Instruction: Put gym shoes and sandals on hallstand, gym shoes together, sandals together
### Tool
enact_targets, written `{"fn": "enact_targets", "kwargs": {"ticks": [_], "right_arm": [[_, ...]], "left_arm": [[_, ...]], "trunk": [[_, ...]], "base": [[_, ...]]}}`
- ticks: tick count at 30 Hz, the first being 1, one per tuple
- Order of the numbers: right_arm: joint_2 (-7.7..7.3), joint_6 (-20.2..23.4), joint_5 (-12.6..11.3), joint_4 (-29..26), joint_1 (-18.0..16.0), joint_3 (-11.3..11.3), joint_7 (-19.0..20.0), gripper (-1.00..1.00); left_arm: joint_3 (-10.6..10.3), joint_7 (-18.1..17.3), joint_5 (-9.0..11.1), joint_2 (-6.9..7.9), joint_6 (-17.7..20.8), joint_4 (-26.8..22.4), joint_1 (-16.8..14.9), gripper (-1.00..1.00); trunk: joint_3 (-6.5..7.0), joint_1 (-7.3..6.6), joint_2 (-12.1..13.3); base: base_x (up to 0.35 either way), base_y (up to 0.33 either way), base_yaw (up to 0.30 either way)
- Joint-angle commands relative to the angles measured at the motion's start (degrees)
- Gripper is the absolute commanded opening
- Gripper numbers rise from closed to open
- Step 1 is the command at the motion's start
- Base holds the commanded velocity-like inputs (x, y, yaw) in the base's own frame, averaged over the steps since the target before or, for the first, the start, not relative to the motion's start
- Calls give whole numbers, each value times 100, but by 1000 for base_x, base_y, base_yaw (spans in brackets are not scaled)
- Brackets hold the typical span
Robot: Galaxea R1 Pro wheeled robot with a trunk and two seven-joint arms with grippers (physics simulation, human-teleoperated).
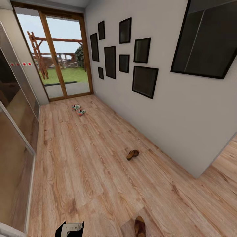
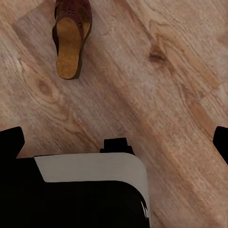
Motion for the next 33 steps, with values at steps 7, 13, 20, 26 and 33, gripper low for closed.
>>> {"fn": "enact_targets", "kwargs": {"ticks": [7,13,20,26,33], "right_arm": [[1,-15,-6,0,-1,-8,-3,100],[1,-15,-6,0,-1,-8,-1,100],[3,-15,-6,0,-1,-8,-2,100],[2,-15,-6,0,-1,-8,-2,100],[6,-15,-6,1,-1,-3,-3,100]], "left_arm": [[3,-3,1,-2,-17,2,-2,100],[3,-3,-1,-2,-17,1,-2,100],[3,-3,-2,-1,-17,3,-2,100],[3,-3,-4,-2,-17,3,-2,100],[3,-3,-5,1,-17,0,-2,100]], "trunk": [[-4,-1,-2],[-4,-1,-2],[-4,-1,-2],[-4,-1,-2],[-4,-1,-2]], "base": [[-27,39,-1],[-2,3,0],[-12,0,0],[-109,0,0],[-18,0,0]]}}
